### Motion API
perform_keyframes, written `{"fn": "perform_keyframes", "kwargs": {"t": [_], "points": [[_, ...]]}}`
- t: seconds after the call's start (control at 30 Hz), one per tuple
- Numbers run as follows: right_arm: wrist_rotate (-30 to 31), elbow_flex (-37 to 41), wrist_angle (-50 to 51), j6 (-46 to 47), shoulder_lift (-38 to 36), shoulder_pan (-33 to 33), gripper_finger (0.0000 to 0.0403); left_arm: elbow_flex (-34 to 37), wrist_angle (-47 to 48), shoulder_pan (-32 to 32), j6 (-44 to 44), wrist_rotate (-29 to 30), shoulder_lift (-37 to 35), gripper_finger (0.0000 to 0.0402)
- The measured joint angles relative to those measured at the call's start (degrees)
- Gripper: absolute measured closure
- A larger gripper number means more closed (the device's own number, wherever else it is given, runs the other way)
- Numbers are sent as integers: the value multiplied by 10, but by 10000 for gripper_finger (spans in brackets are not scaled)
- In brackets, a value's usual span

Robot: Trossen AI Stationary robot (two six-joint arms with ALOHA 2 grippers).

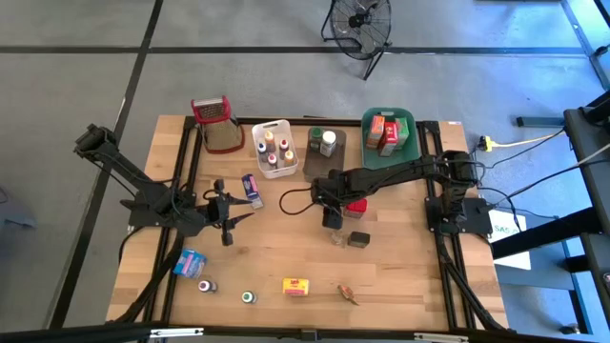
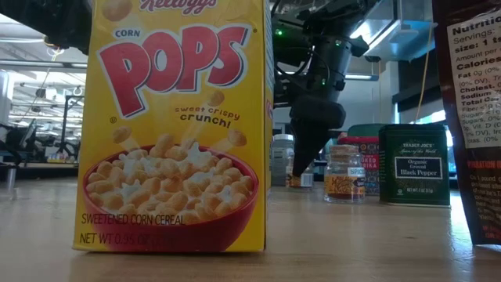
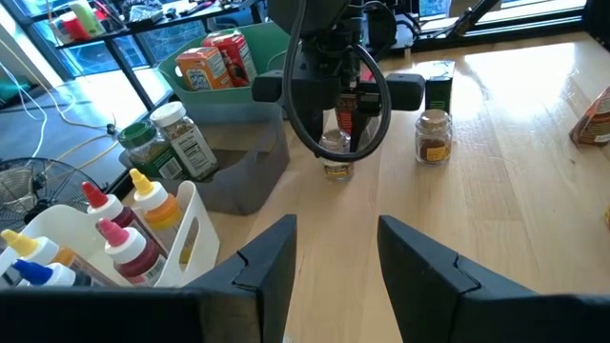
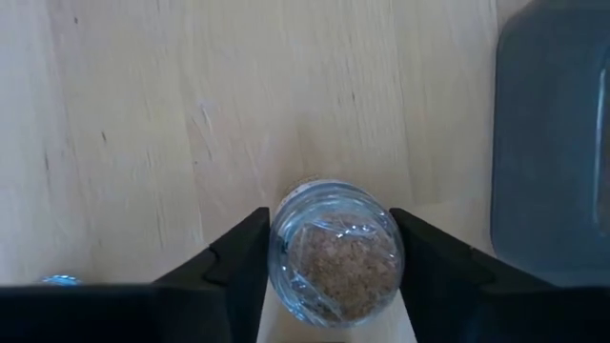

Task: Pick & Place Kitchen Items
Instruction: Put the top brown spice bottle into the black bin

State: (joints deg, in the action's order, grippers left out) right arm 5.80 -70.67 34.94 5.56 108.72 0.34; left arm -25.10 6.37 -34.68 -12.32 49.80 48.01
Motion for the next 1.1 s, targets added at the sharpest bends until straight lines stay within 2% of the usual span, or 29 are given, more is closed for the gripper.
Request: {"fn": "perform_keyframes", "kwargs": {"t": [0.27,0.37,0.6,0.77,0.93,1.1], "points": [[-13,-1,0,-3,0,1,218,0,-1,0,0,0,0,258],[-17,-22,35,-1,0,8,220,0,-1,0,0,0,0,258],[-19,-141,135,-24,0,35,220,0,-1,0,0,0,0,258],[40,-241,219,-48,0,41,220,0,-1,0,-5,-12,0,258],[98,-302,260,-85,0,19,220,0,-1,0,-6,-31,0,258],[70,-308,259,-102,0,-46,220,0,-1,0,-9,-32,0,258]]}}
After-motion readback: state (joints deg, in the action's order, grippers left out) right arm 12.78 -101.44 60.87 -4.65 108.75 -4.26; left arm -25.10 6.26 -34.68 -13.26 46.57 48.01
